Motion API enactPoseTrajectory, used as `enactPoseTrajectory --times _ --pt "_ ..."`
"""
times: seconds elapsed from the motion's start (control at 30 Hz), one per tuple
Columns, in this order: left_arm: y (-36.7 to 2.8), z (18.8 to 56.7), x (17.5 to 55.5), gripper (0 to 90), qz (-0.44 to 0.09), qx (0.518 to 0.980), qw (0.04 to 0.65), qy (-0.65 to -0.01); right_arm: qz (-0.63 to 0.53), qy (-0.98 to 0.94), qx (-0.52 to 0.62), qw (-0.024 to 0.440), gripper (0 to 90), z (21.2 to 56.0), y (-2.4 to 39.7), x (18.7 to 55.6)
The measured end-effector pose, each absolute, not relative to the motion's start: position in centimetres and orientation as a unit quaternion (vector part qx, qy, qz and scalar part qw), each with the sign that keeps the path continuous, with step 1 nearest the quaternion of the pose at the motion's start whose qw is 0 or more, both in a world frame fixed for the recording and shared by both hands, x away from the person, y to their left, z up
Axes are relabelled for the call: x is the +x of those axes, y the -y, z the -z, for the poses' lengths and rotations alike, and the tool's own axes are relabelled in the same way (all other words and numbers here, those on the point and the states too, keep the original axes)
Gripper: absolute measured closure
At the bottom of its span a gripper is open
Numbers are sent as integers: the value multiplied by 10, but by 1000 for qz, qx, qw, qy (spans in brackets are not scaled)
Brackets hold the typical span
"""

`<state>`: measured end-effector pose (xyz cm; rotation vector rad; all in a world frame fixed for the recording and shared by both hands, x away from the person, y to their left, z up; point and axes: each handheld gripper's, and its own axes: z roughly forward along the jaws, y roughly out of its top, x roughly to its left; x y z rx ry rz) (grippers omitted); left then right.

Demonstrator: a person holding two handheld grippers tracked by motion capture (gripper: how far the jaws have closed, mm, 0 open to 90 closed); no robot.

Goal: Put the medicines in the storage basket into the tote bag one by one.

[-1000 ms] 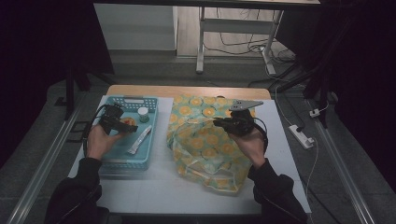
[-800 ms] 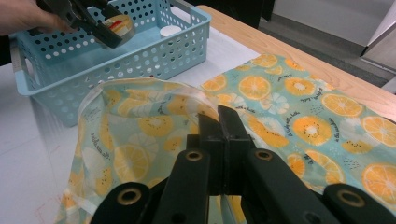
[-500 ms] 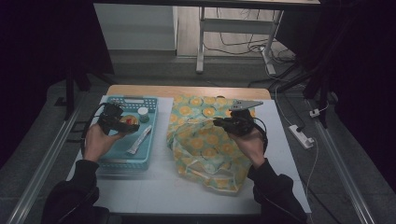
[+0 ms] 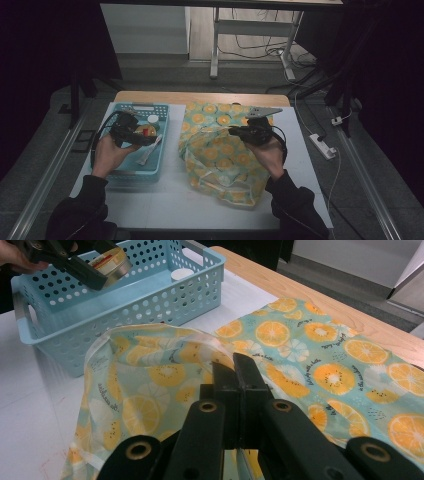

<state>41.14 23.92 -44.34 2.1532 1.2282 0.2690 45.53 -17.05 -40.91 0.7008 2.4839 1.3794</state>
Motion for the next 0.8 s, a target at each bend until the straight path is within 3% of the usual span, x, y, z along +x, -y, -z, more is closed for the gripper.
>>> enactPoseTrajectory --times 0.8 --pt "-182 428 387 204 -75 846 361 -386 -469 -842 242 107 900 409 172 456"
